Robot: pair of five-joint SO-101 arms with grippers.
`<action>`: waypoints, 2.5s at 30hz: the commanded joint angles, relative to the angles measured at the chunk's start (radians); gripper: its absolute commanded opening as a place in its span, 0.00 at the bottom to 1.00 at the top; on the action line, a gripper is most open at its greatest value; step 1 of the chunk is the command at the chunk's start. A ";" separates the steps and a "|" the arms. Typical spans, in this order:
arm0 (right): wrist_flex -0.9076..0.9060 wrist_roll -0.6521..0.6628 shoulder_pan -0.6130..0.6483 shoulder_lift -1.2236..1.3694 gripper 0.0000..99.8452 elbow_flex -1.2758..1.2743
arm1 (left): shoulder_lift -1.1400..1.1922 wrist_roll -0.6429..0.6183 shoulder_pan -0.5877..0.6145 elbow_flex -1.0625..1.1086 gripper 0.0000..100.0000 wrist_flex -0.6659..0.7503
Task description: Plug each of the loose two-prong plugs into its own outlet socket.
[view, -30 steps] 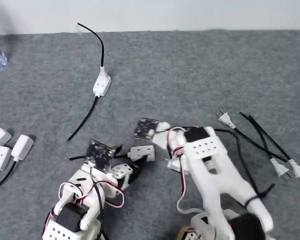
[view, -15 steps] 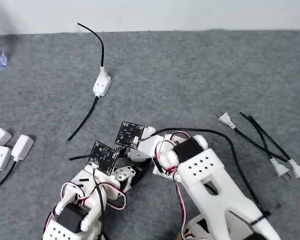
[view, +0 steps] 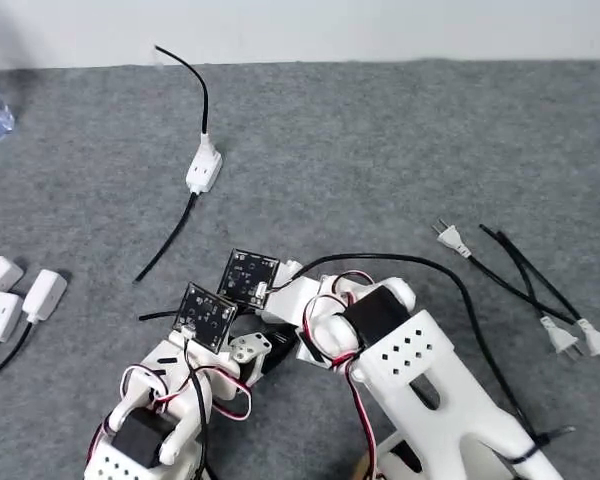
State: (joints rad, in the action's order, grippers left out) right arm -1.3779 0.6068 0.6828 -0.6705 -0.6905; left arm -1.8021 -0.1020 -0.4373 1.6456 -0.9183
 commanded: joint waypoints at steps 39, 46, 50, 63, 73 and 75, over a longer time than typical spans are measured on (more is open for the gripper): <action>-0.088 0.015 -0.058 -0.094 0.01 0.198 | 0.000 -0.009 0.160 -0.107 0.26 -0.063; -0.070 0.044 -0.077 -0.093 0.01 0.201 | 0.000 -0.009 0.180 -0.219 0.26 -0.124; -0.047 0.048 -0.099 0.002 0.01 0.273 | 0.000 -0.008 0.222 -0.260 0.26 -0.175; -0.214 0.250 -0.113 0.644 0.01 0.738 | 0.000 0.091 0.717 -0.035 0.26 -0.089; -0.162 0.330 -0.116 0.816 0.01 0.749 | 0.000 0.153 0.847 0.027 0.26 -0.086; -0.151 0.334 -0.122 0.829 0.01 0.746 | 0.000 0.153 0.847 0.027 0.26 -0.086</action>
State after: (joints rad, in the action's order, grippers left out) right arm -1.5543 0.9244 0.5815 0.1580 0.0015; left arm -1.8006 0.0422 0.4020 1.6809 -1.0334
